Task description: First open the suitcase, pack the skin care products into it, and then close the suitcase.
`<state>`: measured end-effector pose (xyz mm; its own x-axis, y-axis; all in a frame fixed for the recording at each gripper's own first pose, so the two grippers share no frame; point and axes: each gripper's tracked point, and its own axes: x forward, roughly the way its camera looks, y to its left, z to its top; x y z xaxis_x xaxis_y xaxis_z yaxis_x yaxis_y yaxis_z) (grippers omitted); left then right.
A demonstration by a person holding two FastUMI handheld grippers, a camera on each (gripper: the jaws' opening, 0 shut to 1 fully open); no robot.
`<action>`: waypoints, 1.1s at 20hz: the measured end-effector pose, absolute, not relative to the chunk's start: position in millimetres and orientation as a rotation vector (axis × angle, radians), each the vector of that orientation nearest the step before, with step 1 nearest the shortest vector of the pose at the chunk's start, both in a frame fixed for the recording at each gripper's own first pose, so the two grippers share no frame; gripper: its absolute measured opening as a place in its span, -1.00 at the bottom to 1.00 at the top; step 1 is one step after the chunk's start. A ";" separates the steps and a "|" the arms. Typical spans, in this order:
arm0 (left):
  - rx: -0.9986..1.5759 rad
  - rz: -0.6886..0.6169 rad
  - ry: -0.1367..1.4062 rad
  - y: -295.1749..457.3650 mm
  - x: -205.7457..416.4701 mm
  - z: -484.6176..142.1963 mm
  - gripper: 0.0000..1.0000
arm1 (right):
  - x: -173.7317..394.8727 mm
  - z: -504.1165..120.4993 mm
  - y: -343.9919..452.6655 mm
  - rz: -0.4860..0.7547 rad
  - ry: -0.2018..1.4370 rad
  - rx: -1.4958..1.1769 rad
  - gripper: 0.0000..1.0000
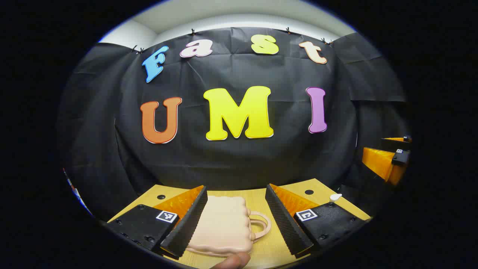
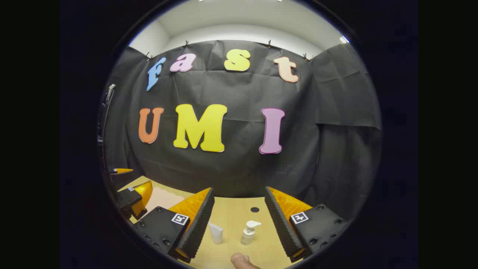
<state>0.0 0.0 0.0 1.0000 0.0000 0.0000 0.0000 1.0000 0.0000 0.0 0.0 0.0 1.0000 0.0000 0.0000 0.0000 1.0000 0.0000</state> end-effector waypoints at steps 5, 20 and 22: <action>-0.011 0.025 0.038 3.5 2.0 -6.5 0.99 | 0.8 -6.3 1.8 0.031 0.029 -0.032 0.60; 0.395 -0.013 0.019 -28.5 39.1 -66.5 1.00 | 9.4 -38.1 -103.0 -0.075 0.091 -0.034 0.60; 0.518 -0.050 0.051 -40.3 48.0 -96.0 0.96 | 7.5 -50.6 -112.8 -0.076 0.115 -0.031 0.60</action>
<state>48.0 -40.3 -96.0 0.9975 -0.0346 -0.0609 0.0603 0.8677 0.4935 7.5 -112.8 -50.6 0.9905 -0.0776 -0.1135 0.0740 0.9966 -0.0350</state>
